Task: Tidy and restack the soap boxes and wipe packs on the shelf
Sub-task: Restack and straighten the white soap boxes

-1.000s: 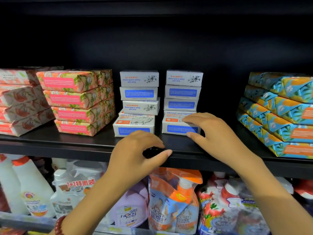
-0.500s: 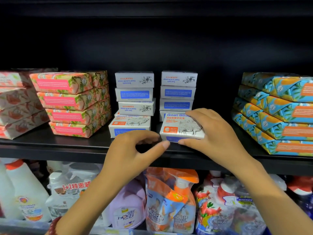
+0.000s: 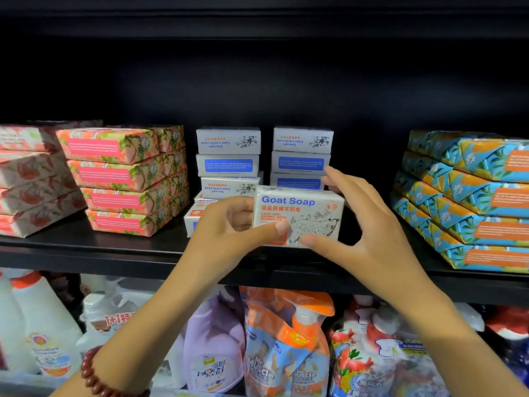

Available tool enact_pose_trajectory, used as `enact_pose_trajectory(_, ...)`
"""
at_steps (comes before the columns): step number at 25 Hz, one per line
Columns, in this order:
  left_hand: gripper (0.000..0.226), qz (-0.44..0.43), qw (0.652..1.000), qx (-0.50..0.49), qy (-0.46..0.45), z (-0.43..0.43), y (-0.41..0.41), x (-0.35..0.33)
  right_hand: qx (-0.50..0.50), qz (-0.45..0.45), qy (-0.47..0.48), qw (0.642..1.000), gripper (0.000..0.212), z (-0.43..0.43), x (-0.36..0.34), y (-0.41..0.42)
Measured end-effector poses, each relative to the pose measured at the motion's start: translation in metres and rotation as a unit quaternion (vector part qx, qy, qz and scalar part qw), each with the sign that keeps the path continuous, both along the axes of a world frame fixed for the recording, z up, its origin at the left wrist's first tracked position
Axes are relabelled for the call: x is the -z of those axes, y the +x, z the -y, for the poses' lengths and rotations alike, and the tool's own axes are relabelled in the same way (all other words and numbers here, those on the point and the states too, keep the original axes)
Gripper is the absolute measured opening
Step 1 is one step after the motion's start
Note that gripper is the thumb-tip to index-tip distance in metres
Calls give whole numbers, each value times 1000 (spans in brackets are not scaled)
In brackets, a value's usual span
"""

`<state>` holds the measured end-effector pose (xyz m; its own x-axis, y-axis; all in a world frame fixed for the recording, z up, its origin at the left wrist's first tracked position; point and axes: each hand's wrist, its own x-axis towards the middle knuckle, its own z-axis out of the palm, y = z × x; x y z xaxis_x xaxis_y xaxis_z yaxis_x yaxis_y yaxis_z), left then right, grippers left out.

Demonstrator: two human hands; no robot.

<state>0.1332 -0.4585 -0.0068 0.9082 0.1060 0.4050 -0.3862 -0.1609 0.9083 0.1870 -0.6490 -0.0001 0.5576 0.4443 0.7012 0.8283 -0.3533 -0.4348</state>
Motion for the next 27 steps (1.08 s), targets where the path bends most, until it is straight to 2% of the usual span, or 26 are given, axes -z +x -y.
enact_pose_trajectory(2, 44, 33, 999, -6, 0, 0, -1, 2, -6, -58, 15, 998, 76, 4, -4, 4)
enact_pose_trajectory(5, 49, 68, 997, -20, 1, 1, 0, 3, -33, -42, 30, 998, 49, 4, -2, 3)
enact_pose_trajectory(8, 70, 41, 999, -16, -29, 1, 0, 2, -13, 43, 64, 997, 39, 1, 2, -2)
enact_pose_trajectory(11, 72, 20, 999, 2, -31, 0, -1, -1, 1, 143, 82, 986, 32, -2, 5, -6)
enact_pose_trajectory(13, 74, 22, 999, 7, -33, -2, -1, -3, 0, 169, 77, 983, 32, -4, 7, -7)
enact_pose_trajectory(15, 77, 44, 999, -1, -28, -3, -3, -3, 3, 112, 49, 993, 43, -4, 7, -5)
enact_pose_trajectory(17, 79, 77, 997, -5, -10, -4, -5, -2, -12, -22, 7, 1000, 63, -1, 6, -3)
enact_pose_trajectory(19, 80, 110, 994, -5, 23, -3, -7, -1, -75, -148, -13, 986, 74, 2, 5, -1)
enact_pose_trajectory(21, 81, 142, 987, -17, 76, -2, -8, 2, -152, -225, 29, 962, 70, 4, 6, 2)
enact_pose_trajectory(23, 78, 179, 972, -33, 149, 0, -9, 5, -177, -251, 75, 949, 56, 5, 3, 2)
enact_pose_trajectory(27, 73, 229, 934, -90, 261, 5, -9, 9, -143, -230, 108, 957, 46, 7, -1, -3)
